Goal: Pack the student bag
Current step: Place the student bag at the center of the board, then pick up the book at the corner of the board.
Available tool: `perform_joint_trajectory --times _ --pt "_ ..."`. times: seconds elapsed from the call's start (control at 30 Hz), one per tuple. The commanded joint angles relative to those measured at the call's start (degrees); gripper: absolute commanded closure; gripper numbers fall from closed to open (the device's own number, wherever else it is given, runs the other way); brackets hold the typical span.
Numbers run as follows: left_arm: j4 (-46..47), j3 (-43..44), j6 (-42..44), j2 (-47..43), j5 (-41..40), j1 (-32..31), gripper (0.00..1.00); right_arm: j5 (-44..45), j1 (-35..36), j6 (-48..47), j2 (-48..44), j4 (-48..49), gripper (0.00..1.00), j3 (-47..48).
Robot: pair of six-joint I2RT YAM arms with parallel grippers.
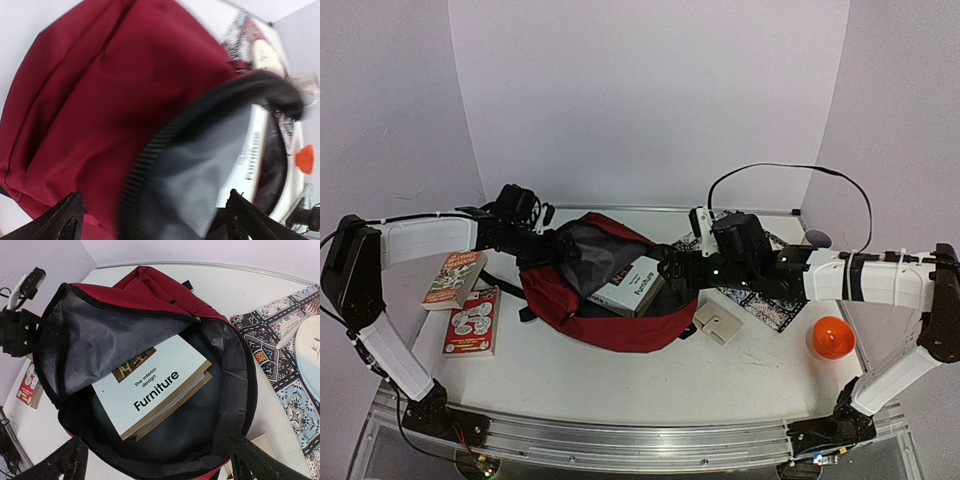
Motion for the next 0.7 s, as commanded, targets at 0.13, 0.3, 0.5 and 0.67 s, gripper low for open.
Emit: perform_joint_trajectory --times 0.13,0.3,0.5,0.67 --pt "-1.8 5.8 2.8 -10.1 -0.3 1.1 0.01 0.3 0.0 -1.5 0.8 -1.4 0.02 2.3" --pt "-10.0 7.5 5.5 -10.4 -20.5 2.4 0.01 0.5 0.0 -1.7 0.2 -1.7 0.02 2.0" --pt "-16.1 6.9 8.5 -6.4 -37.7 5.5 0.01 0.8 0.1 -2.1 -0.9 -1.7 0.02 1.0" --pt "-17.2 5.8 10.6 -1.5 -44.7 10.7 0.01 1.2 0.1 -2.7 -2.1 -1.8 0.02 0.2"
